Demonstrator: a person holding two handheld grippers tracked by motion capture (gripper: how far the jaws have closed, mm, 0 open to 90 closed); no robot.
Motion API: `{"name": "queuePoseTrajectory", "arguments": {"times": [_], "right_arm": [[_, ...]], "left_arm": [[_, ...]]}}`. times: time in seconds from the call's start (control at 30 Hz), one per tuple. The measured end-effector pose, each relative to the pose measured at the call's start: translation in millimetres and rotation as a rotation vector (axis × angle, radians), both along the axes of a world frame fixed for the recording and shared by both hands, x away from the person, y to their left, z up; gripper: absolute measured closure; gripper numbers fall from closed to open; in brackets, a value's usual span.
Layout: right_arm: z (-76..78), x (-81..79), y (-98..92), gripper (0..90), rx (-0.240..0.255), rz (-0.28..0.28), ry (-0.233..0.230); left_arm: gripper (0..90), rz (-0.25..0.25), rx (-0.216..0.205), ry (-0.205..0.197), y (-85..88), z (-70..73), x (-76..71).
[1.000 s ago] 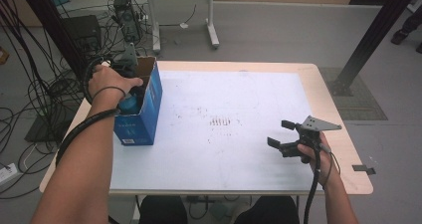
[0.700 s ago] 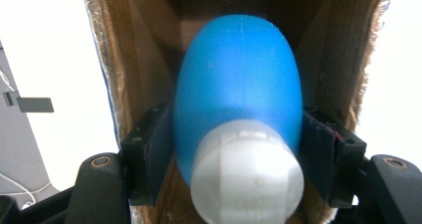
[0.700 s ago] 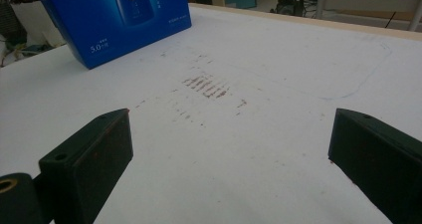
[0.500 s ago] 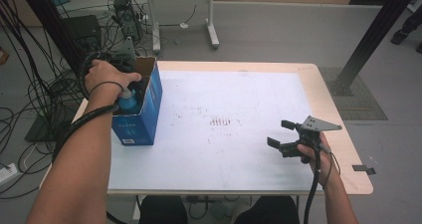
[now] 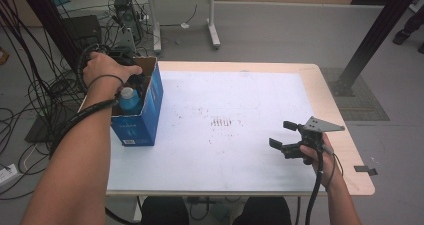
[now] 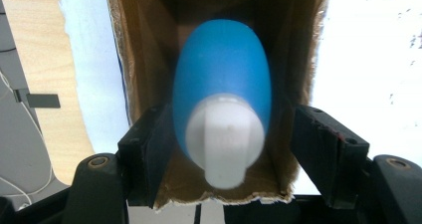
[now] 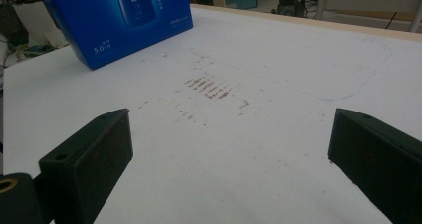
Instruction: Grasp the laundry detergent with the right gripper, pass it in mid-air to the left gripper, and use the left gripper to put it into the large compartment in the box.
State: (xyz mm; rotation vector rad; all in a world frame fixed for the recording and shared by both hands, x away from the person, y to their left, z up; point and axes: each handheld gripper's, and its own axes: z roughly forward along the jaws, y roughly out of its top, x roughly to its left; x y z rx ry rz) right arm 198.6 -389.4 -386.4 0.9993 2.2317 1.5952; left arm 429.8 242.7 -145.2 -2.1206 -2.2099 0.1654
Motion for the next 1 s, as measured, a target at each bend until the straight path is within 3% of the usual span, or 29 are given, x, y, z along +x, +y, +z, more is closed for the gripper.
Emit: {"name": "queuePoseTrajectory", "arguments": {"times": [0.43,1.0], "right_arm": [[8.1,-3.0,-0.3,3.5,-0.008,0.001,-0.008],[15.5,1.0,4.0,3.7,-0.025,0.013,-0.014]], "left_arm": [[31.6,-0.004,0.029,-0.064,-8.2,42.9,-12.6],[18.4,-0.03,0.002,-0.12,-14.2,77.5,-28.4]]}}
